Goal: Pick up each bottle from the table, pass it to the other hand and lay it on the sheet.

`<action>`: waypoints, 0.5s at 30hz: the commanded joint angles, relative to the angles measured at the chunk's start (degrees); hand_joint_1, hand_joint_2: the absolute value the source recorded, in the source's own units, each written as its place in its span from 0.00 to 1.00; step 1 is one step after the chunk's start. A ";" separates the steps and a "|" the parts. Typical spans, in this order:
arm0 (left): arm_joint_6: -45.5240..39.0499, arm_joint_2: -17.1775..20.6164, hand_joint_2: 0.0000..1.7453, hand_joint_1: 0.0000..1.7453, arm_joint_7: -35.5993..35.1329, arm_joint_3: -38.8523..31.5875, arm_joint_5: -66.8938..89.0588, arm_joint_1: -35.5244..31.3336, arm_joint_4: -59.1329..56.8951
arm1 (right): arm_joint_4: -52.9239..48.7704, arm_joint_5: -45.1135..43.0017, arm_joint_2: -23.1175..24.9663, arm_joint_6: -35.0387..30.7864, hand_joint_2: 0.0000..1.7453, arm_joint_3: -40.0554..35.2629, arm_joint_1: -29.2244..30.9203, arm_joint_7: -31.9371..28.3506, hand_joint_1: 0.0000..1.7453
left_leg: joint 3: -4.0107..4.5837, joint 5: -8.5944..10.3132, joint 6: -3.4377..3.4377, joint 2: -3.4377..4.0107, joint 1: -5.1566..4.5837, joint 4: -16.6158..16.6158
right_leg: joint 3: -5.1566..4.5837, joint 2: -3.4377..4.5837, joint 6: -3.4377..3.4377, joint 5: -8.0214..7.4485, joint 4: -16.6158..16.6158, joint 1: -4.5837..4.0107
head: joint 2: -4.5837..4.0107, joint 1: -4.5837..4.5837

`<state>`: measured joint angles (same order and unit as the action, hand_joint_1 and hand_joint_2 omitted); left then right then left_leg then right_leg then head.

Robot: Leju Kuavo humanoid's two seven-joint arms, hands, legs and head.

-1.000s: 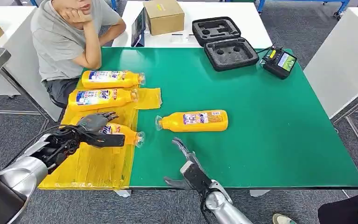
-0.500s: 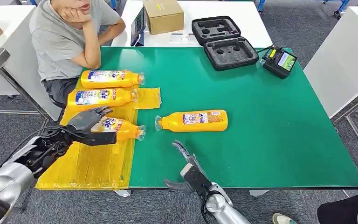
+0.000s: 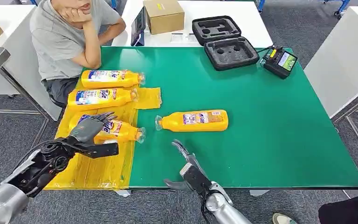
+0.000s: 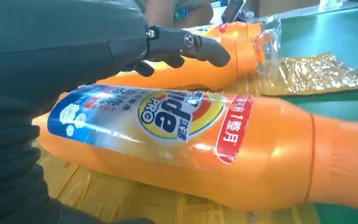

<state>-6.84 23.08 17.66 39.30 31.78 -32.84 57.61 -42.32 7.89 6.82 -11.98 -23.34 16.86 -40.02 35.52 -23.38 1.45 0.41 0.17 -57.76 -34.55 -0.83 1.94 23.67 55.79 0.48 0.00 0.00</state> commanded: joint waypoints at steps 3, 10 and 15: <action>4.40 0.52 1.00 0.00 0.64 -6.59 0.42 2.65 9.54 | -1.28 2.21 -0.92 -4.50 1.00 0.48 0.75 0.02 0.00 | -0.05 -0.06 -0.05 0.00 0.05 -0.03 | 0.02 0.06 -0.04 0.05 0.01 -0.04 | 0.00 -0.02; 6.34 1.14 1.00 0.00 3.78 -10.72 -1.73 5.65 17.67 | -3.08 18.05 -3.72 -22.31 1.00 -3.05 2.09 0.02 0.00 | -0.03 -0.06 -0.04 0.03 0.02 -0.01 | 0.02 0.09 -0.03 0.04 0.01 -0.01 | 0.00 -0.02; -2.62 -6.15 1.00 0.00 10.57 -18.84 -7.27 14.33 25.94 | -9.28 35.66 -8.04 -23.03 1.00 6.67 3.72 5.69 0.00 | 0.02 -0.01 0.00 -0.12 -0.06 0.01 | -0.03 -0.06 0.01 0.05 0.01 0.07 | 0.00 0.00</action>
<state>-2.51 23.76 22.99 29.34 29.36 -26.54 74.11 -45.85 30.66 4.70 -35.10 -23.93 17.18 -38.85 35.56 -23.38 1.45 0.43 0.16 -57.77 -34.62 -0.82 1.94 23.66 55.79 0.48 0.00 0.00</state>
